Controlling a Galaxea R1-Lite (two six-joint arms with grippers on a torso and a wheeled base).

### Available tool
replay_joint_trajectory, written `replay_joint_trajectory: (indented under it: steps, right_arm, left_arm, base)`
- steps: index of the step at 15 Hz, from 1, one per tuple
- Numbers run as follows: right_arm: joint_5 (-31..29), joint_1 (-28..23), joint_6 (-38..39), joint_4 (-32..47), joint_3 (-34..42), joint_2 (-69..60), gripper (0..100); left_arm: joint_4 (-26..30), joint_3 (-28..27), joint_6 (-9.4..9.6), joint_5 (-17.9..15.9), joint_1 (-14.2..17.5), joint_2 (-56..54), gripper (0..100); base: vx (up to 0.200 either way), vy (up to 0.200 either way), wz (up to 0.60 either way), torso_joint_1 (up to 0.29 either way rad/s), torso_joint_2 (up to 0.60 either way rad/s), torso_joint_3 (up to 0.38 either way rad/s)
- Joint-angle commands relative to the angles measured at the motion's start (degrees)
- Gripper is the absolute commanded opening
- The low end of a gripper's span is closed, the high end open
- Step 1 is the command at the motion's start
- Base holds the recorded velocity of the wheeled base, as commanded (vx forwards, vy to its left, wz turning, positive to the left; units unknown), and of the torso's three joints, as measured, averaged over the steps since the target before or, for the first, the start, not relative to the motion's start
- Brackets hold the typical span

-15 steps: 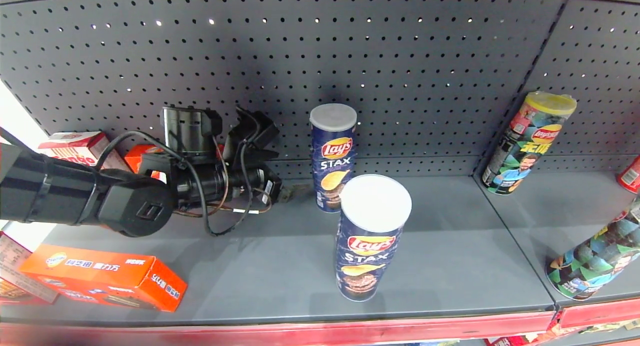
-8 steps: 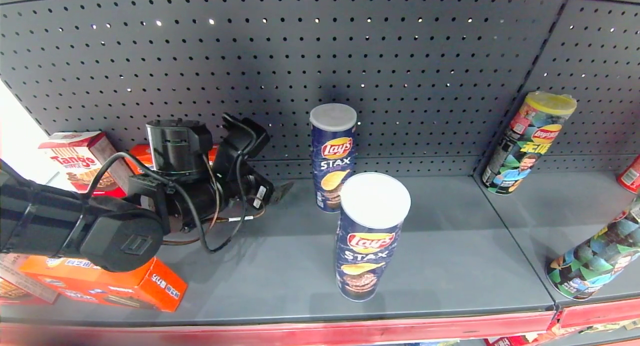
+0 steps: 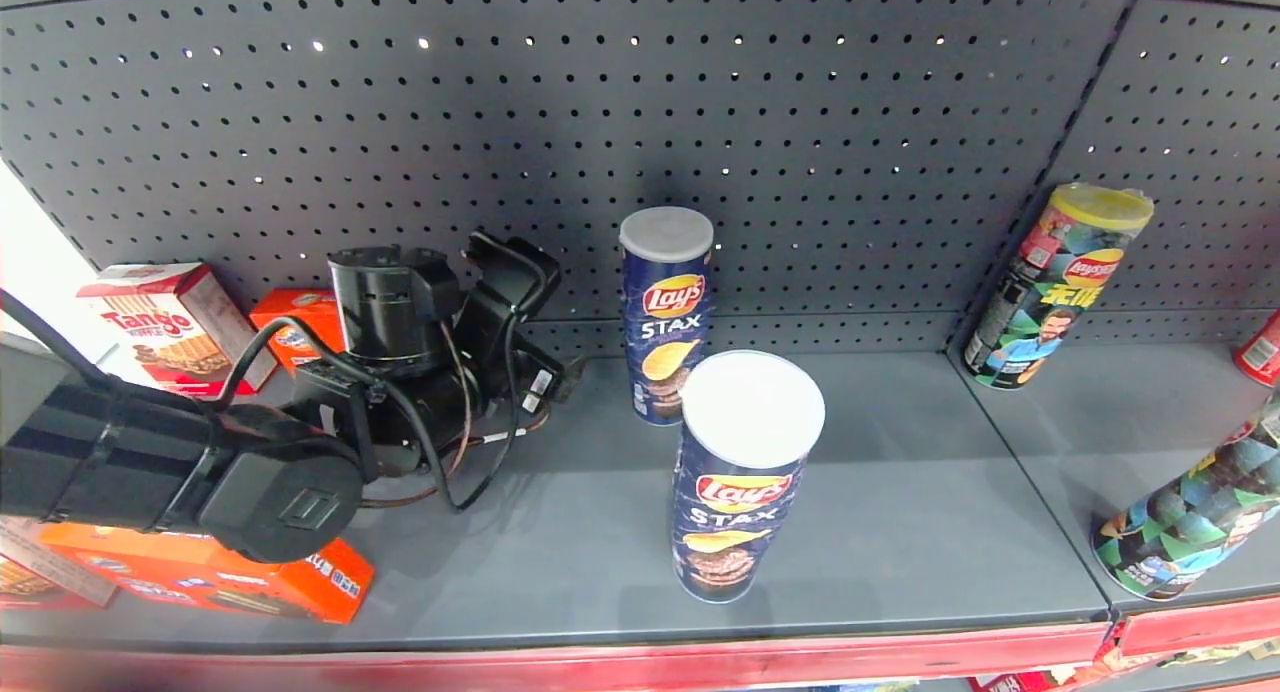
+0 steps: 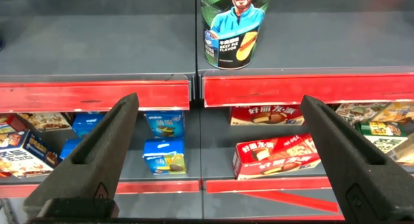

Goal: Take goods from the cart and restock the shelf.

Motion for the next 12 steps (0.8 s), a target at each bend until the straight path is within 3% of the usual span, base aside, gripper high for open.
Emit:
replay_joint_trajectory:
  steps: [1, 9, 12]
  right_arm:
    - [0.0, 0.0, 0.0, 0.0, 0.0, 0.1, 100]
    - [0.0, 0.0, -0.1, 0.0, 0.0, 0.1, 100]
    - [0.0, 0.0, 0.0, 0.0, 0.0, 0.1, 100]
  left_arm:
    - [-0.1, -0.4, -0.05, 0.0, -0.9, 1.7, 100]
    - [-1.0, -4.8, -0.58, 0.3, -2.7, 6.1, 100]
    - [-0.6, -6.1, -1.72, 0.3, -3.4, 6.5, 100]
  base:
    - [0.000, 0.000, 0.00, 0.000, 0.00, 0.000]
    - [0.000, 0.000, 0.00, 0.000, 0.00, 0.000]
    - [0.000, 0.000, 0.00, 0.000, 0.00, 0.000]
